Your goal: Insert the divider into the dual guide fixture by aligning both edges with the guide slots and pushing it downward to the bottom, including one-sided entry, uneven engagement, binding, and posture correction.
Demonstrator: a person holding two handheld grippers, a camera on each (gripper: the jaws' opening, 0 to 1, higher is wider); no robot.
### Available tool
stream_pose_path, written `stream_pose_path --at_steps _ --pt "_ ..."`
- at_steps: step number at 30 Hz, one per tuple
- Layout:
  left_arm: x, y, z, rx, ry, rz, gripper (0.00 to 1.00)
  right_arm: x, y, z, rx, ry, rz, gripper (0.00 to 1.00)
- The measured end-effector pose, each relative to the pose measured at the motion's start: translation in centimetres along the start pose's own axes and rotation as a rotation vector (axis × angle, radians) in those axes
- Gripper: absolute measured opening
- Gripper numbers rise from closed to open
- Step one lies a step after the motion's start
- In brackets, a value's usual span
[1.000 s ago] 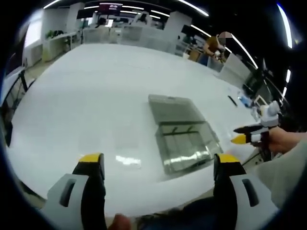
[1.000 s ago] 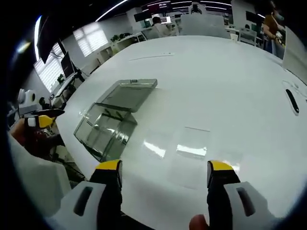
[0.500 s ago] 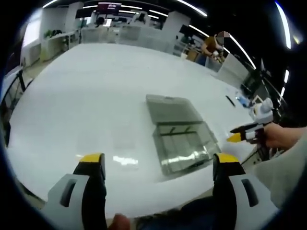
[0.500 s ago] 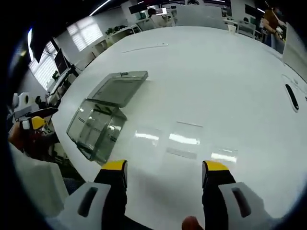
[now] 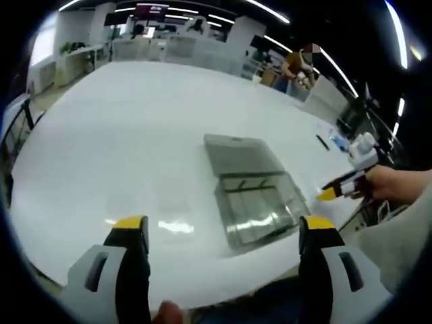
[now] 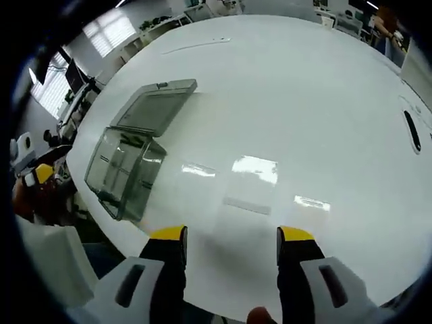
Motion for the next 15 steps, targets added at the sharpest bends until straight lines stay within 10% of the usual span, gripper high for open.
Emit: stream_pose_path --at_steps 15 --pt "-0.15 0.11 0.23 0.011 -0.003 0.005 0.89 -0.8 -0.86 0.61 -0.017 0.102 0.05 0.44"
Point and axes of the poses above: the point that each gripper's makers call its tool centre point, and the gripper's own axes: z roughly forward along the fingers, y roughly to its left, x roughly out of its underside, the point moved 5 cm from there along -z, roughly backward along the fingers, and after that the axes turned 4 degrees about -y, right-handed, at the moved point
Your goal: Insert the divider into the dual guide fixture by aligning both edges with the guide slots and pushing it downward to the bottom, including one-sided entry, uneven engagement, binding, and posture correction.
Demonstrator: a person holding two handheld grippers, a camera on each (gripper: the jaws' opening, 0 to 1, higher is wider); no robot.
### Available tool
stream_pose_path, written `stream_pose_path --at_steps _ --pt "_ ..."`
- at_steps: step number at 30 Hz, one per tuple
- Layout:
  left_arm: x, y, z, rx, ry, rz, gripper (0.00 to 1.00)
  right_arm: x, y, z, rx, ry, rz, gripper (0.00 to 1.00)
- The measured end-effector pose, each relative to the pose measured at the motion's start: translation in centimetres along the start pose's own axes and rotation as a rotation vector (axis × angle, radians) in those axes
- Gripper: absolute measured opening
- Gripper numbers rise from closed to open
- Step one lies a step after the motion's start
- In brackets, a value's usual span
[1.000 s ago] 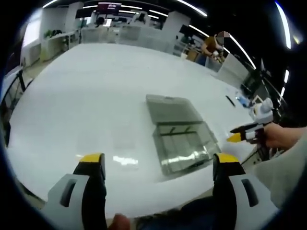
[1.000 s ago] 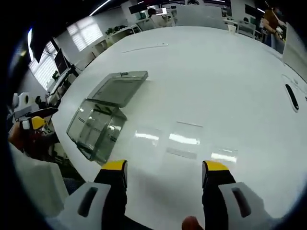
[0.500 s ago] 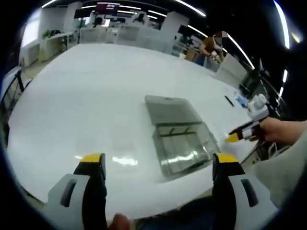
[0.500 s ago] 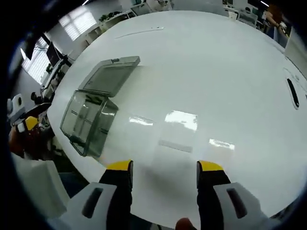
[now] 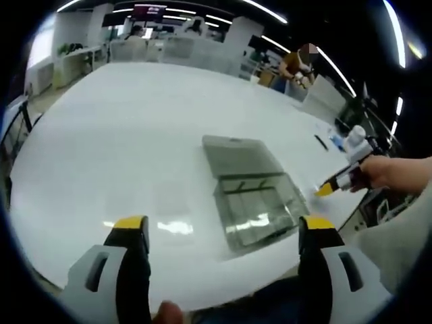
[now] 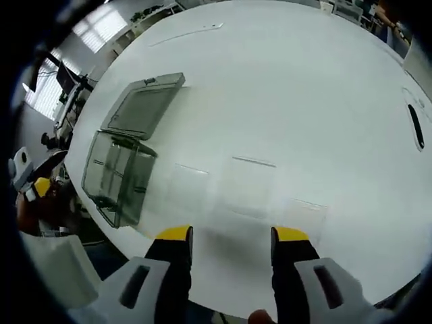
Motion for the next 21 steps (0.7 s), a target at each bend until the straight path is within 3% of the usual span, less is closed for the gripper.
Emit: stream_pose_path --at_steps 21 --pt "0.16 0.05 -0.04 0.006 -0.015 -0.012 0.89 -0.23 -0.32 0.27 -0.032 0.132 0.11 0.34"
Point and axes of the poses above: the point that each gripper's makers call its tool centre point, and the gripper's own axes: z roughly forward along the fingers, y roughly to its left, x roughly out of its underside, the point moved 5 cm from there along -z, roughly backward along the fingers, and after that the axes turned 4 degrees about -y, right-handed, at the moved point
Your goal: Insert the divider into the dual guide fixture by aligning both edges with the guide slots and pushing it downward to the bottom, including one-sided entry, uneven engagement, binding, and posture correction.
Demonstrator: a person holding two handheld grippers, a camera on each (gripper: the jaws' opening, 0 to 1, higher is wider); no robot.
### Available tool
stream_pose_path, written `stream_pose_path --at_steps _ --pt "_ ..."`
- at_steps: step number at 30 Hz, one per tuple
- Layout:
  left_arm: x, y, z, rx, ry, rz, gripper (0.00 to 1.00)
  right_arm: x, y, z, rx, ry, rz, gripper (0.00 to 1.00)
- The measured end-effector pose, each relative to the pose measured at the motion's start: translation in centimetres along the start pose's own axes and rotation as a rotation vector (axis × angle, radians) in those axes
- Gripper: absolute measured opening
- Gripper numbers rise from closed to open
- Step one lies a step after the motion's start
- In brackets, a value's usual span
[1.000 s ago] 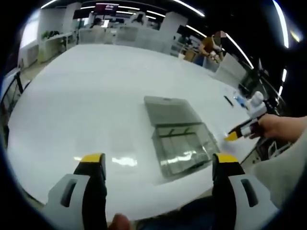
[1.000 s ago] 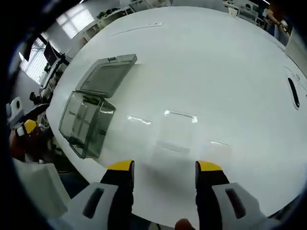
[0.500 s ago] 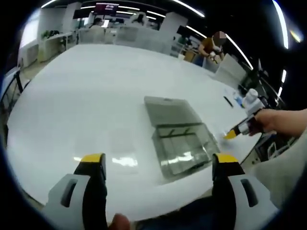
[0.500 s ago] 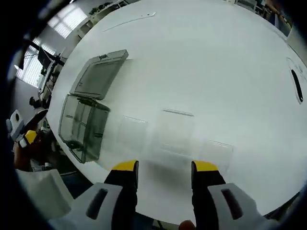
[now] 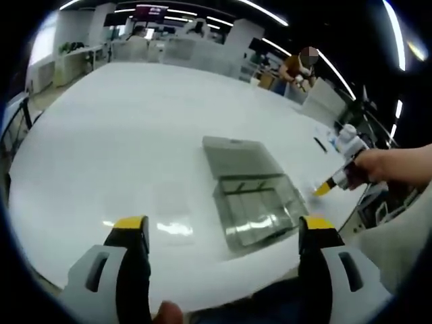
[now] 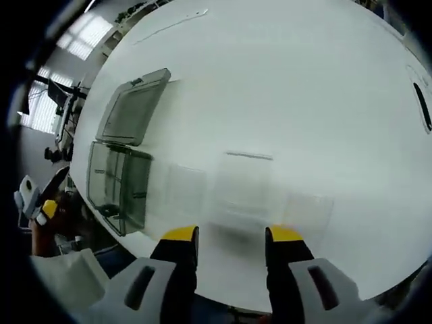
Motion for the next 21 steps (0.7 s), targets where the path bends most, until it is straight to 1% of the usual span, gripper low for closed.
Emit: stream_pose_path --at_steps 2,5,6,14,21 --pt "0.0 -0.1 0.0 0.001 0.0 0.002 0.89 -0.2 0.0 -0.2 -0.002 0.009 0.005 0.31" --pt "0.0 -0.1 0.1 0.004 -0.002 0.002 0.89 -0.8 -0.3 -0.3 0.004 0.006 0.014 0.34" --pt "0.0 -0.1 0.1 0.005 -0.001 0.001 0.89 -0.9 -0.3 -0.2 0.006 0.015 0.017 0.35" --pt "-0.2 -0.1 0.1 0.004 -0.003 -0.002 0.89 -1.7 -0.6 0.2 0.009 0.052 0.027 0.34" --pt "-0.5 0.1 0.2 0.003 -0.007 -0.005 0.89 -1.6 -0.5 0.5 0.016 0.082 0.052 0.35"
Point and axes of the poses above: the point that each gripper's makers call its tool centre point, and the gripper's own axes: z roughly forward along the fingers, y roughly to its left, x roughly out of its underside, the point moved 5 cm from there along -z, roughly backward along the fingers, and after that the axes turned 4 degrees about -y, right-handed, at the moved point
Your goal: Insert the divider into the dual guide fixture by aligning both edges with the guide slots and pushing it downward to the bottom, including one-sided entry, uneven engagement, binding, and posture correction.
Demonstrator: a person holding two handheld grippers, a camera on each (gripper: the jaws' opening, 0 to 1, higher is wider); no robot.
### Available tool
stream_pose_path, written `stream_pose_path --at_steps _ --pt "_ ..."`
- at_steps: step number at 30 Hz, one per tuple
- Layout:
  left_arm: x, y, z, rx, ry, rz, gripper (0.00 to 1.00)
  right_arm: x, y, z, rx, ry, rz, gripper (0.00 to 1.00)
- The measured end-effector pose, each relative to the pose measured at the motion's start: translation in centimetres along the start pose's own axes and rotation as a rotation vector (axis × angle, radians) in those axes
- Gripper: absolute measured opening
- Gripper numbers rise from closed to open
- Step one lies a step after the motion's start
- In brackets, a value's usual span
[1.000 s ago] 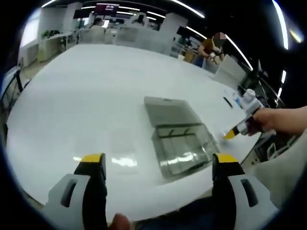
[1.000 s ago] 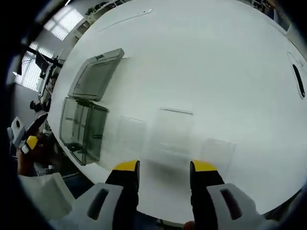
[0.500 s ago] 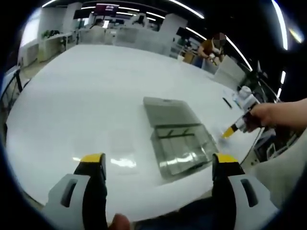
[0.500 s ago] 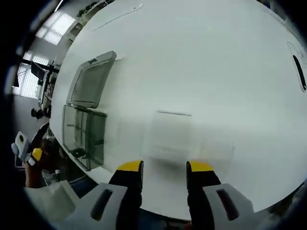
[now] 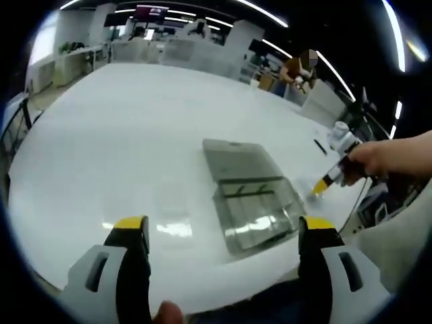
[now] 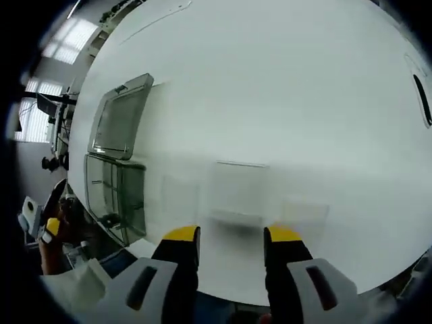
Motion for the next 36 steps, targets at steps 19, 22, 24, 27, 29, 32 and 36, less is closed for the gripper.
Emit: stream_pose_path --at_steps 19,22,24,27,29,32,36 --pt "0.0 0.4 0.3 -0.006 0.001 -0.015 0.89 -0.3 0.2 0.9 0.007 0.035 0.035 0.4" --pt "-0.1 0.4 0.3 -0.006 0.0 -0.016 0.89 -0.5 0.1 1.0 0.022 0.045 0.027 0.39" --pt "-0.1 0.4 0.4 -0.005 -0.001 -0.017 0.89 -0.4 0.5 1.0 0.033 0.048 0.015 0.4" --pt "0.0 0.4 0.5 -0.004 0.002 -0.018 0.89 -0.4 0.7 1.1 0.062 0.061 0.005 0.4" --pt "0.0 0.4 0.6 -0.003 0.002 -0.02 0.89 -0.4 0.8 1.2 0.084 0.073 -0.006 0.4" --pt "0.0 0.4 0.7 0.001 0.003 -0.024 0.89 -0.3 0.9 1.2 0.112 0.083 -0.021 0.4" --pt "-0.2 0.4 0.7 0.0 0.0 -0.025 0.89 -0.4 1.0 1.4 0.158 0.089 -0.029 0.38"
Point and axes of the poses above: the point that each gripper's makers call its tool centre point, and the gripper's own axes: z roughly forward along the fingers, y roughly to its left, x roughly out of its underside, the point moved 5 cm from there along -z, roughly backward along the fingers, and after that the axes turned 4 degrees about -y, right-handed, at the moved point
